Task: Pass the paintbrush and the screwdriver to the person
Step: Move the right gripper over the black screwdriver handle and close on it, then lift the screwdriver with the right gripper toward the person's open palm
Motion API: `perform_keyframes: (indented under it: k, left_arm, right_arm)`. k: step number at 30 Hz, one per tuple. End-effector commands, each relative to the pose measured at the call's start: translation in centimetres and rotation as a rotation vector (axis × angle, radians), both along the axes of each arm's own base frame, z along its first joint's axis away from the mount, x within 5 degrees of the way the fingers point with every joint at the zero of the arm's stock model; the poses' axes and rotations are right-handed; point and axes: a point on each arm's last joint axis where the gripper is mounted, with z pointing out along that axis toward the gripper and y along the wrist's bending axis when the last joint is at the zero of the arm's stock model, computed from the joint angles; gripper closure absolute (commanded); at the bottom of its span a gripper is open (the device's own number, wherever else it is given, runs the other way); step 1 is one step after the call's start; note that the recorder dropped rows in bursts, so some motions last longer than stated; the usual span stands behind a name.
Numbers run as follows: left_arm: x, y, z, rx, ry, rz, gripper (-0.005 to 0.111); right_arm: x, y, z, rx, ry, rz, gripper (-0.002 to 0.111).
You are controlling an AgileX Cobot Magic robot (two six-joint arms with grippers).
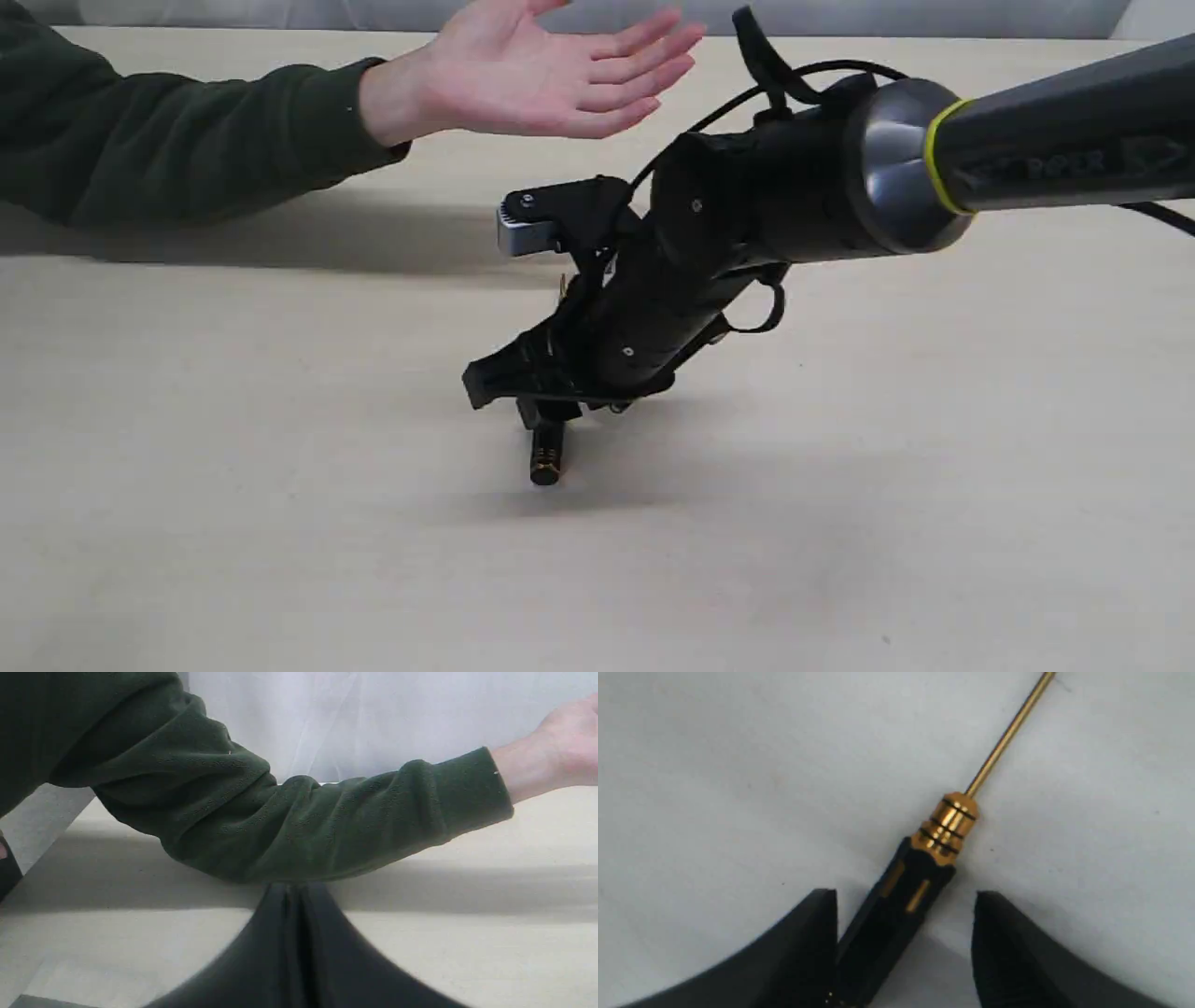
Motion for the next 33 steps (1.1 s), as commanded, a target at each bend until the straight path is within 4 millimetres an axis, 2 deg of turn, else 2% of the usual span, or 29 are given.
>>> perform_keyframes:
  k: [1,10,19,22,27,33]
  left_arm:
    - [0.0,-0.1,0.0,-0.006,-0.009,-0.007,0.107]
    - [0.0,0.0,0.1,-0.003,-0.013,-0.007,0.107]
    - [0.0,0.0,0.1,-0.003,-0.013,-0.007,0.107]
    - [0.0,0.0,0.1,-0.003,-0.013,-0.007,0.107]
    - [0.0,0.0,0.1,-0.003,-0.013,-0.007,0.107]
    - [0.0,0.0,0.1,-0.003,-0.013,-0.007,0.107]
  right_arm:
    - [0.1,0.1,-0.4,0.0,0.005,-0.012,0.06]
    - [0.9,0.9,-2.2,-0.057,0.099,0.007,0.062]
    - [0.7,0.2,-2.3,-0.163,0.124,0.084,0.097]
    - [0.6,-0.1,-2.3,-0.194,0.13,0.107,0.104]
    - [0.6,-0.5,-2.1,-0.241,0.11,0.148,0.104]
    - [0.2,-0.8,-0.2,-0.222,0.079,0.148,0.104]
